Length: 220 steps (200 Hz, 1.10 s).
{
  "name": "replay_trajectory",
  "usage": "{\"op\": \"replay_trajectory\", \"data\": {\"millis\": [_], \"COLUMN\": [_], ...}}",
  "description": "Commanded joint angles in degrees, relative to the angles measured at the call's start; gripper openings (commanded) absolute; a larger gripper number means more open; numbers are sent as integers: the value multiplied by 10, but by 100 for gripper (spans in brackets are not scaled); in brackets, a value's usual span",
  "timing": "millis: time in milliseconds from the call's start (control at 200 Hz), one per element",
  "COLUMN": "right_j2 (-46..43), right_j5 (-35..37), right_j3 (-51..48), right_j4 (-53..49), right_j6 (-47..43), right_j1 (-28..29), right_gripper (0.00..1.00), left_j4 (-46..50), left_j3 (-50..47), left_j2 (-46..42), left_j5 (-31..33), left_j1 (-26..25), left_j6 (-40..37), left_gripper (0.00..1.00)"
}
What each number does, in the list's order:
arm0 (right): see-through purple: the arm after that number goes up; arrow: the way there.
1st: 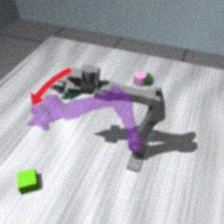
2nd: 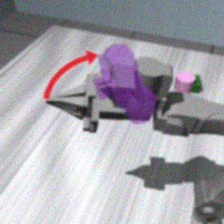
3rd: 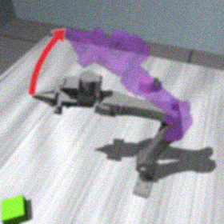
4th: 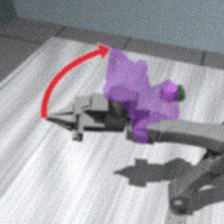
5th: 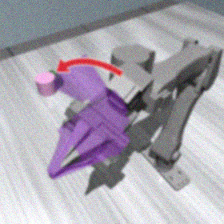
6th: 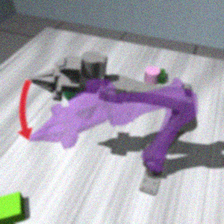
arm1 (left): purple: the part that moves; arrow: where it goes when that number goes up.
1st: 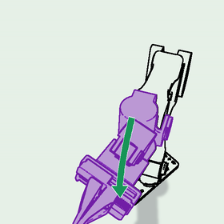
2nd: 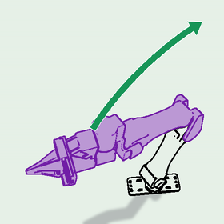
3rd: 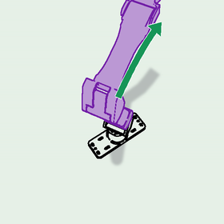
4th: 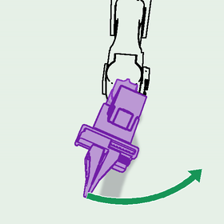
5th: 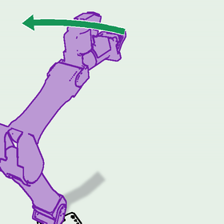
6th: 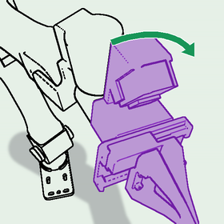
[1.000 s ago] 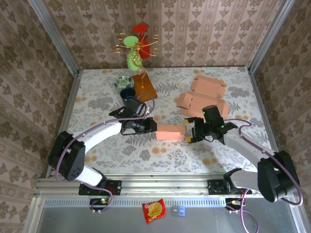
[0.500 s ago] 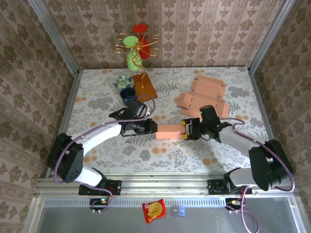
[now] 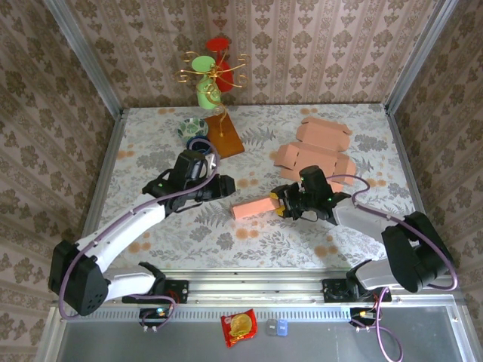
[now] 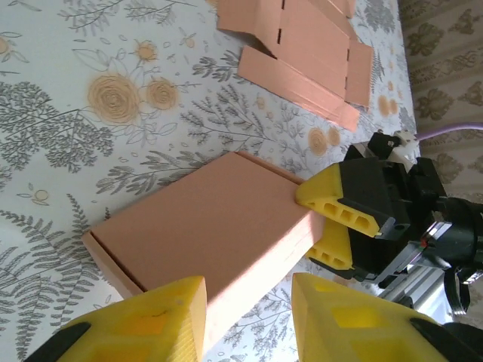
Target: Fold the paper box
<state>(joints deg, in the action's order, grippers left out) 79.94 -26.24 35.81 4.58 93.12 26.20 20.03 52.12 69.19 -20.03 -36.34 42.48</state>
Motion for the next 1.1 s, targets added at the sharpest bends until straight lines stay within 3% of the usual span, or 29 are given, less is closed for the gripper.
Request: {"op": "replay_trajectory", "data": {"millis": [0,125,375,505,665,785,1095], "right_j2": [21,22,-20,-15,15,68,139], "right_j5": [17,24,34,55,43,33,-3], "right_j3": [-3,4,48,111,163,191,213], "right_j4": [-54,-137,-284,-402,-429,-456,-426], "right_j6": [-63,-127,-263,-420,-621,-714,-740], "right_j1": [5,4,-13,-39,-43,-42,-37], "right_gripper": [53,62,68,67,65,66,66], "left_j4": [-7,-14,-10,3,-3,-22,-64], "left_j3": [-17,-33,-58,-58,-58,-57,-84], "left_j2": [4,7,15,28,41,47,3], "left_j5": [-2,-10,-43,-57,-56,-49,-52], "left_j1": [6,9,9,-5,-31,-43,-70], "left_j6": [10,11,-2,-51,-93,-101,-140], "left_gripper": [35,34,33,32,32,32,31]}}
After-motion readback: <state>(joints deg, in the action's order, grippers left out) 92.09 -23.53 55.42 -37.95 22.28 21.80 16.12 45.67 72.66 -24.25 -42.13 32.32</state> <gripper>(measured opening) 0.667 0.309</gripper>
